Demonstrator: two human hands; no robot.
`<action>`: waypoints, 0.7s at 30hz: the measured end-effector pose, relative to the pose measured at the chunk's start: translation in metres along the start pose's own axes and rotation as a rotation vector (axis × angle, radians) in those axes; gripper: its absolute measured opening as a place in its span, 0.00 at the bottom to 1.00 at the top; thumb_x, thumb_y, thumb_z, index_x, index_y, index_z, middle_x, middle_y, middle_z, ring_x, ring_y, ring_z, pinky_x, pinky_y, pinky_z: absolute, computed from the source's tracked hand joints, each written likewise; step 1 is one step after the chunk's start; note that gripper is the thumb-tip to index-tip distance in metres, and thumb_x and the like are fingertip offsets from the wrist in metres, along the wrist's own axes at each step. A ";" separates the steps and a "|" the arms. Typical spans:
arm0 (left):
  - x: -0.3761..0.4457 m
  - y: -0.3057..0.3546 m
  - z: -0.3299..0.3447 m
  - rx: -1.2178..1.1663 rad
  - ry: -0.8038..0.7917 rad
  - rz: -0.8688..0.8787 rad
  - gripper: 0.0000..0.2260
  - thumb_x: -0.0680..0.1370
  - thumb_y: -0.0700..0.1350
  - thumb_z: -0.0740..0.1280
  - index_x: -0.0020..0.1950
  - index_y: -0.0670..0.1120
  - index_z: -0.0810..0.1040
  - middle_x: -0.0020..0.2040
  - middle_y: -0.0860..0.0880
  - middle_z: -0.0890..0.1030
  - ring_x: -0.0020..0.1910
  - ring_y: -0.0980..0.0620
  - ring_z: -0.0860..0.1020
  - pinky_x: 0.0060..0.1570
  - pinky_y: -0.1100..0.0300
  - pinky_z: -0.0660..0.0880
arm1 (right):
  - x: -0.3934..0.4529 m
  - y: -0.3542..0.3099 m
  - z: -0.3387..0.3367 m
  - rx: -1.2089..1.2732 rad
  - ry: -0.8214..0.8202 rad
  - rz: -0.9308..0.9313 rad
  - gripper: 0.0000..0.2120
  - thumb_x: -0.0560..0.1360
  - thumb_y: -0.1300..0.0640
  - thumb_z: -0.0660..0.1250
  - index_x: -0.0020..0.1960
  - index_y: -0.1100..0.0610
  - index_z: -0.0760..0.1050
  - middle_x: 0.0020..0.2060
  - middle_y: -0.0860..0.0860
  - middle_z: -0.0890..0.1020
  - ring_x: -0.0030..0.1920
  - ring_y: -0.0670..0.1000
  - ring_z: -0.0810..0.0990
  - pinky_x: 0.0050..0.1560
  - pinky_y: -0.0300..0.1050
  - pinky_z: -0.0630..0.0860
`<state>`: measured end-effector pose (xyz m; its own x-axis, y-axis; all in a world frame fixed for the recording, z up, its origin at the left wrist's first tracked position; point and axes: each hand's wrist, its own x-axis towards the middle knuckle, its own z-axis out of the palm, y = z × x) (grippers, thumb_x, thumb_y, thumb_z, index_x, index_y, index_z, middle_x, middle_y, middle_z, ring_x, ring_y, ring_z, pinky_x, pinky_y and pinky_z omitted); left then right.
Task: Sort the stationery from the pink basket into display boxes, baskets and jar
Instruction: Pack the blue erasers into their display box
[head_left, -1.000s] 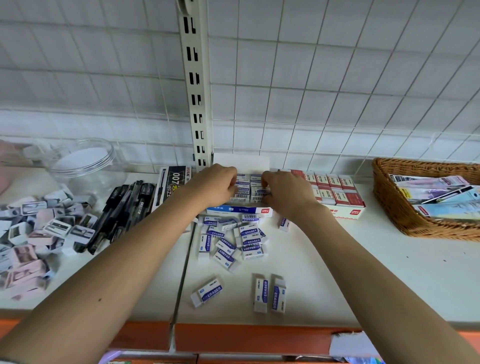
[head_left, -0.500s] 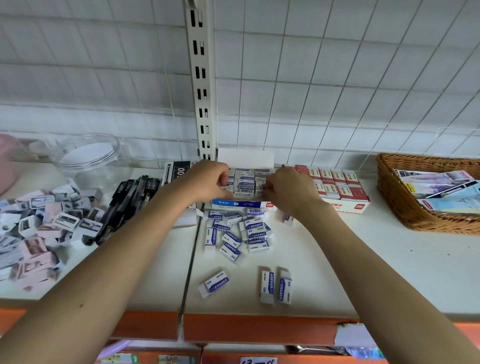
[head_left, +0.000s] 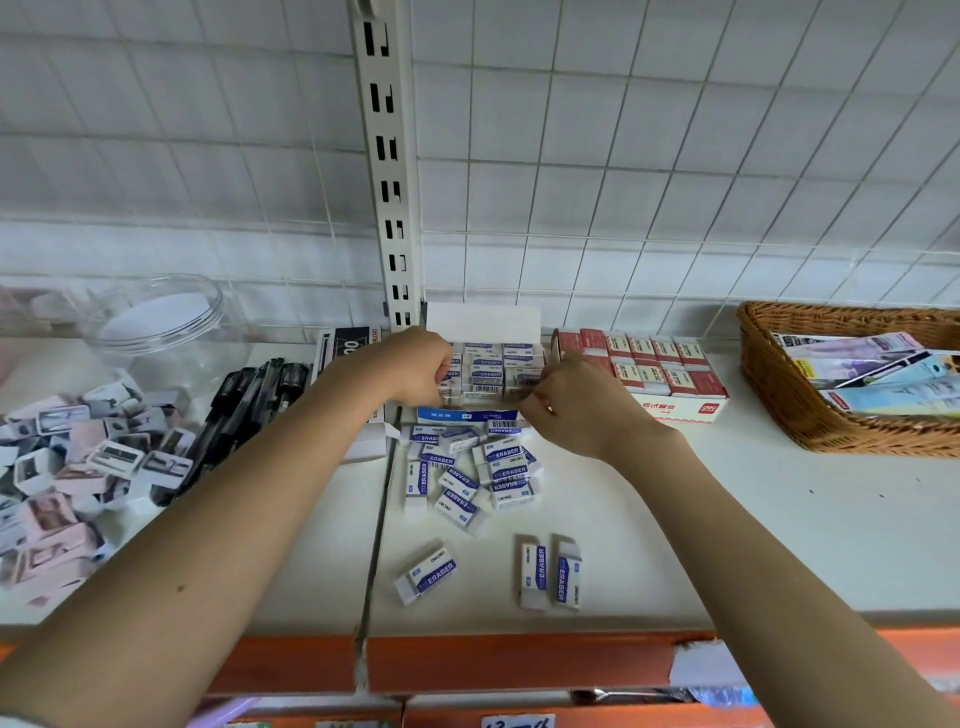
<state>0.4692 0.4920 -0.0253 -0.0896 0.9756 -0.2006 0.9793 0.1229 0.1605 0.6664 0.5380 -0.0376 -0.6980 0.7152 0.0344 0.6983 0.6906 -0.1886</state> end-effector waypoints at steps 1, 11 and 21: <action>0.000 0.000 0.000 -0.003 -0.001 0.019 0.13 0.72 0.36 0.68 0.37 0.50 0.66 0.39 0.51 0.70 0.35 0.54 0.67 0.31 0.62 0.63 | 0.000 0.001 0.001 0.014 0.000 0.000 0.19 0.78 0.52 0.54 0.32 0.59 0.71 0.36 0.55 0.76 0.45 0.52 0.68 0.49 0.47 0.72; -0.011 0.008 -0.010 0.332 -0.089 0.273 0.18 0.79 0.40 0.60 0.64 0.59 0.73 0.49 0.51 0.78 0.41 0.54 0.71 0.40 0.59 0.70 | -0.006 0.004 0.005 0.032 0.066 -0.021 0.18 0.78 0.54 0.54 0.36 0.59 0.76 0.38 0.54 0.79 0.44 0.50 0.63 0.48 0.43 0.66; -0.012 0.009 -0.011 0.311 -0.150 0.291 0.12 0.82 0.46 0.57 0.63 0.53 0.75 0.44 0.50 0.76 0.39 0.54 0.70 0.38 0.60 0.68 | -0.008 0.003 0.007 -0.037 0.071 -0.005 0.18 0.80 0.53 0.52 0.39 0.56 0.75 0.42 0.50 0.79 0.46 0.49 0.62 0.54 0.45 0.68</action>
<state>0.4772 0.4832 -0.0104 0.2020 0.9214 -0.3321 0.9699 -0.2352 -0.0626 0.6735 0.5336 -0.0456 -0.6897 0.7164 0.1051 0.7009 0.6970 -0.1517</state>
